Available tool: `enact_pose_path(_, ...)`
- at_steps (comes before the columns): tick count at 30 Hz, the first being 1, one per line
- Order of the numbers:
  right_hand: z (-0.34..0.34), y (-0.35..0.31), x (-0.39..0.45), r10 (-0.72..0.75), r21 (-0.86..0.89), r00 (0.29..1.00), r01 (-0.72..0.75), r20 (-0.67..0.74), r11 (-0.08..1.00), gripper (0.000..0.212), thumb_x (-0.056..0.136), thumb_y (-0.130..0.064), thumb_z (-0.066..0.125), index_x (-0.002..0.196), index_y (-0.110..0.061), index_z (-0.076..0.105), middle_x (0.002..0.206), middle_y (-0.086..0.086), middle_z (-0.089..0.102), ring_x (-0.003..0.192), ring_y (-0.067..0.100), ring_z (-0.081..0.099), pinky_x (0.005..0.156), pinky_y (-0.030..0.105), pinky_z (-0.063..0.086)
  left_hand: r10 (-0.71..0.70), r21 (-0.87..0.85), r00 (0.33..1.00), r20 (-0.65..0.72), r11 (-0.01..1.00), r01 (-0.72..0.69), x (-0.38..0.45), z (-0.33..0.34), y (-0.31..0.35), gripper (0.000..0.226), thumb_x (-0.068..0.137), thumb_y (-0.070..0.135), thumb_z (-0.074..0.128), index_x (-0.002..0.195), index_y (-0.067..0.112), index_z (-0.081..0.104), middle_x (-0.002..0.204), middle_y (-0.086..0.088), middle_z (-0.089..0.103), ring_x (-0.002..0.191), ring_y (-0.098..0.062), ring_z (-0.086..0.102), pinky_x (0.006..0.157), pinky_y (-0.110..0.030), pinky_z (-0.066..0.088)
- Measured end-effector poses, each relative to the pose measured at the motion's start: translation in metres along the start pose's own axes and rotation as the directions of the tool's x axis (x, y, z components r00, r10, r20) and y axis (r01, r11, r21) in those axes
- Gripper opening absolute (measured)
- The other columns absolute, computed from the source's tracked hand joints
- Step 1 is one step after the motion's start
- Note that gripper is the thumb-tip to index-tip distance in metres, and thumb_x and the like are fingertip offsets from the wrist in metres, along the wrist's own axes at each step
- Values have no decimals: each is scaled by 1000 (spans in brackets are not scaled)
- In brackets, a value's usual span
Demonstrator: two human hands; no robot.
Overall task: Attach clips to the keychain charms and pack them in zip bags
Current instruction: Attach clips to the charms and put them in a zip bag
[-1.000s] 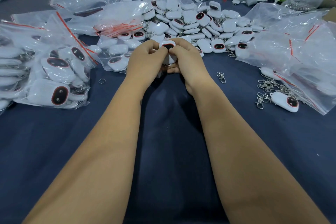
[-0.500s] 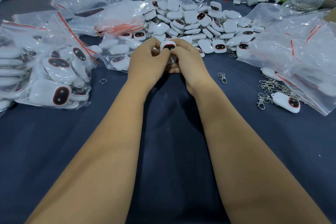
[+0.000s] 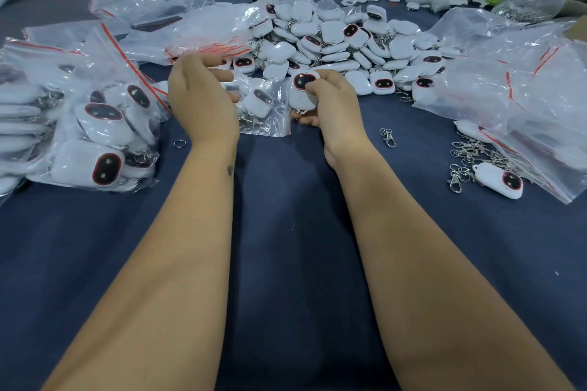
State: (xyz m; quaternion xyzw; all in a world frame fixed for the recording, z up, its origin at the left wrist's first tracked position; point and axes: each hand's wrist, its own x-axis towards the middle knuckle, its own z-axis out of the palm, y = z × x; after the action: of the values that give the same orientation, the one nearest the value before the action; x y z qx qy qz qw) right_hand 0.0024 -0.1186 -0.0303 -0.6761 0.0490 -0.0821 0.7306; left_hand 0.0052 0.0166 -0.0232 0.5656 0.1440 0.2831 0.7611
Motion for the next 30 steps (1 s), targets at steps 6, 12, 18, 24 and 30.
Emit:
enact_pose_path(6,-1,1,1,-31,44,997,34,-69,998,14,94,-10,50,92,-23,56,83,-4,58,80,15,54,76,28,51,163,572,910,381,732,-371,-8,8,-14,15,88,25,51,96,26,63,80,10,63,81,-21,62,69,-33,48)
enact_pose_path(12,-1,0,4,-86,217,990,109,-111,970,17,97,-2,47,97,-18,55,78,0,62,70,13,61,71,25,56,74,661,785,615,493,-565,-12,11,-22,27,86,29,60,113,28,59,93,9,63,96,-20,58,76,-33,45)
enact_pose_path(18,5,3,2,-113,254,994,108,2,961,26,91,12,48,102,-11,50,99,17,63,89,24,66,82,34,60,102,629,862,497,642,-438,-12,12,-21,29,84,12,52,109,25,61,86,4,68,86,-21,62,73,-34,49)
enact_pose_path(24,6,9,-2,-108,-90,994,108,11,990,25,89,-5,64,95,-22,46,79,3,68,74,15,60,77,37,56,110,418,926,361,869,-266,-12,11,-13,29,74,12,52,96,30,59,76,3,64,70,-22,62,65,-36,51)
enact_pose_path(30,9,9,-7,-165,-229,986,162,7,960,23,82,-10,75,97,-19,60,80,4,70,74,21,69,72,32,56,181,323,904,386,892,-316,-16,12,-10,24,75,12,55,88,32,62,75,12,58,64,-8,53,58,-18,41)
